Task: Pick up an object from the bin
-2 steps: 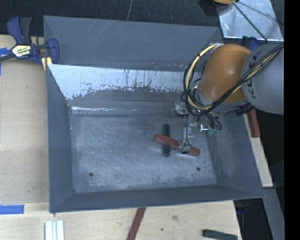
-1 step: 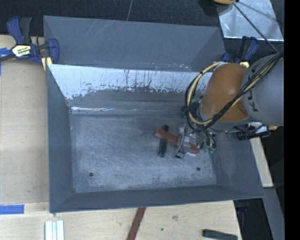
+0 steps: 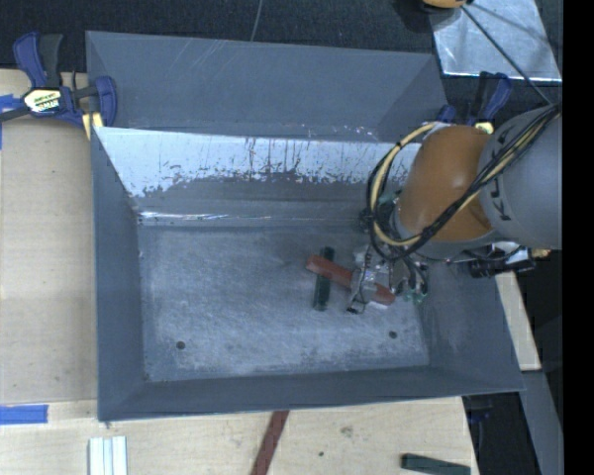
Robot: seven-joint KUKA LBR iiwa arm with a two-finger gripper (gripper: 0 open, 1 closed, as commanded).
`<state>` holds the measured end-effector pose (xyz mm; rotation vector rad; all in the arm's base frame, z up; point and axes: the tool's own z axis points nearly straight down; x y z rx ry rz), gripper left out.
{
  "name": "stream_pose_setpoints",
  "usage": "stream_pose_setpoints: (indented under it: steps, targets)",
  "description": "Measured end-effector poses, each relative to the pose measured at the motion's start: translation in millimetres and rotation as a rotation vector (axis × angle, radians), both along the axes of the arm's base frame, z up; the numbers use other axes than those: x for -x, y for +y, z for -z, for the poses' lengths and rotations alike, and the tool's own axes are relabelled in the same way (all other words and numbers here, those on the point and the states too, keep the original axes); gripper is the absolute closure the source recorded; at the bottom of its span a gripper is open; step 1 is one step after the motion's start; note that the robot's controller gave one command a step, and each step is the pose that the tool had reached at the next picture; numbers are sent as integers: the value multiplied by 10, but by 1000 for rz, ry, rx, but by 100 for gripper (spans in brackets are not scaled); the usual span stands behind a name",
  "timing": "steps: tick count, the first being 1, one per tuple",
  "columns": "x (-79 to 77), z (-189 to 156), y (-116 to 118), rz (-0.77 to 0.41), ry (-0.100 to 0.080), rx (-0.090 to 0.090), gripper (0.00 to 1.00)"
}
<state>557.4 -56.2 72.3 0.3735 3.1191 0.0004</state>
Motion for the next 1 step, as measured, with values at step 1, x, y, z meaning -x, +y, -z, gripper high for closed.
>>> stream_pose_setpoints:
  steps: [1]
  targets:
    - [-52, -1305, -323, -22, -4, 1, 100]
